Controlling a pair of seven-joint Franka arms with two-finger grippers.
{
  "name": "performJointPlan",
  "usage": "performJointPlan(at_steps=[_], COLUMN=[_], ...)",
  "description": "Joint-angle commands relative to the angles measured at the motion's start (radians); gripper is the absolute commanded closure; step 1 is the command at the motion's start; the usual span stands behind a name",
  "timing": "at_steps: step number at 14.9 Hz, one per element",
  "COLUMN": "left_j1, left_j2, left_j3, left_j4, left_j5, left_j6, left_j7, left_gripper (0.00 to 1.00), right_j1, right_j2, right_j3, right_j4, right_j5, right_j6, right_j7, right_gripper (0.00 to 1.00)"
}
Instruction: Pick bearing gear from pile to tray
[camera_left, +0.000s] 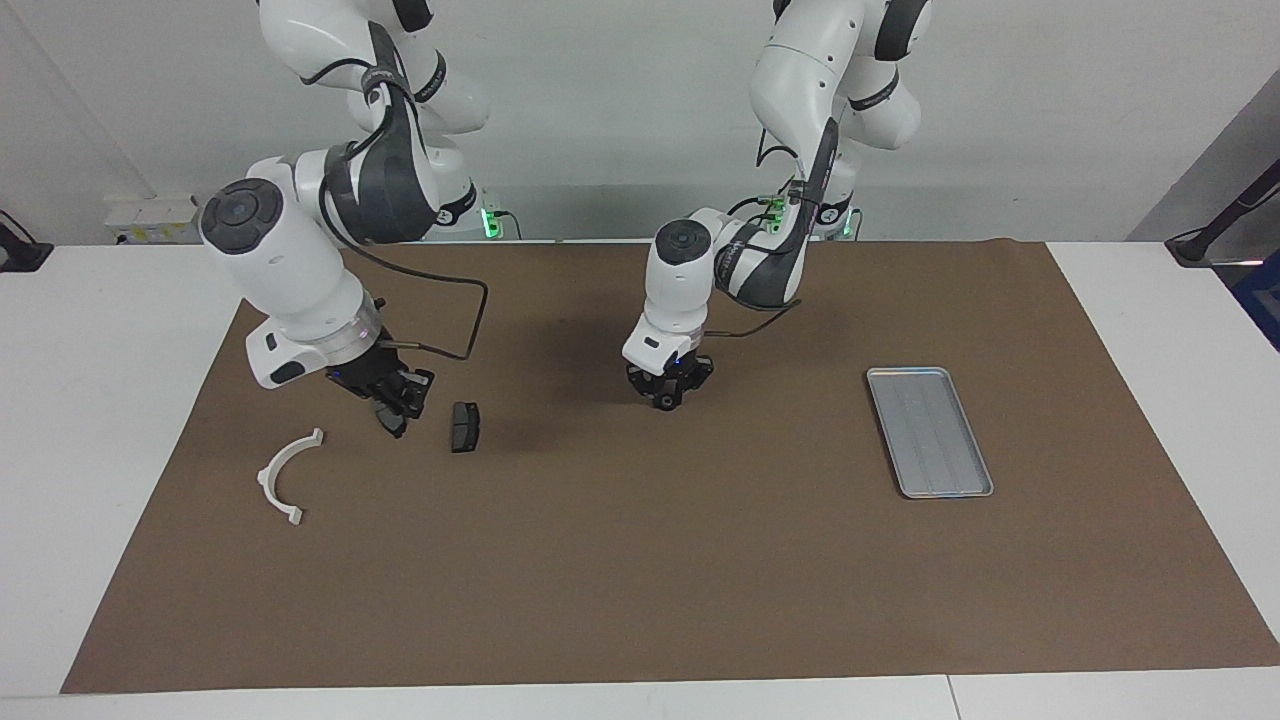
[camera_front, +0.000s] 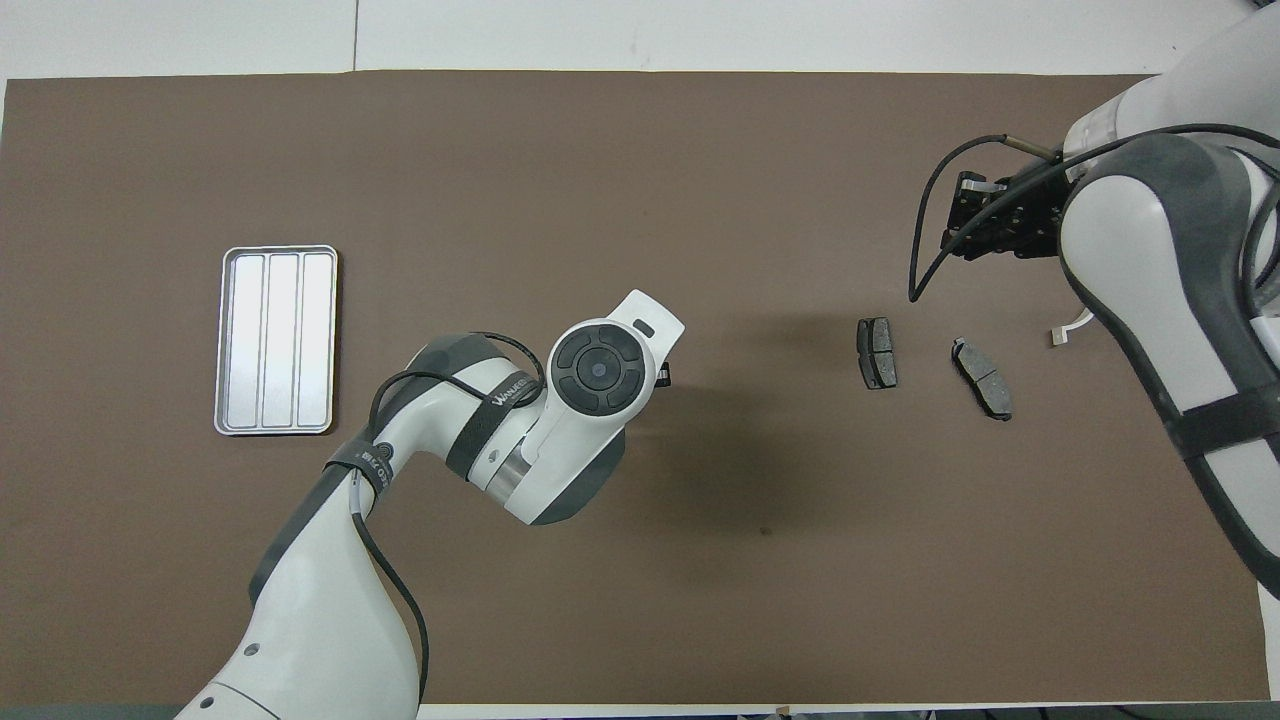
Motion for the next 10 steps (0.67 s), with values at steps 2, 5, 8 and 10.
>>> performJointPlan(at_steps=[2, 5, 8, 10], left_j1=[0.027, 0.11, 0.223, 0.326], left_j2=[0.002, -0.064, -0.153, -0.205], left_j3=[0.006, 0.004, 0.004, 0.004], left_j4=[0.092, 0.115, 0.111, 0.097], left_j5=[0.022, 0.021, 0.013, 0.013], left_j6=[-0.126, -0.189, -0.287, -0.321], left_j7=[0.015, 0.053, 0.159, 0.238], left_gripper=[0.8, 0.8, 0.8, 0.8], right_j1=[-0.011, -0.011, 0.001, 0.009], right_j2=[-0.019, -0.019, -0.019, -0.019], right_j3=[0.006, 0.006, 0.003, 0.009], right_j4=[-0.016, -0.016, -0.017, -0.017], right_j5=[0.041, 0.039, 0.018, -0.089], right_j6=[-0.001, 0.0, 0.002, 0.002], right_j7=[0.01, 0.011, -0.004, -0.013], right_gripper=[1.0, 1.0, 1.0, 1.0])
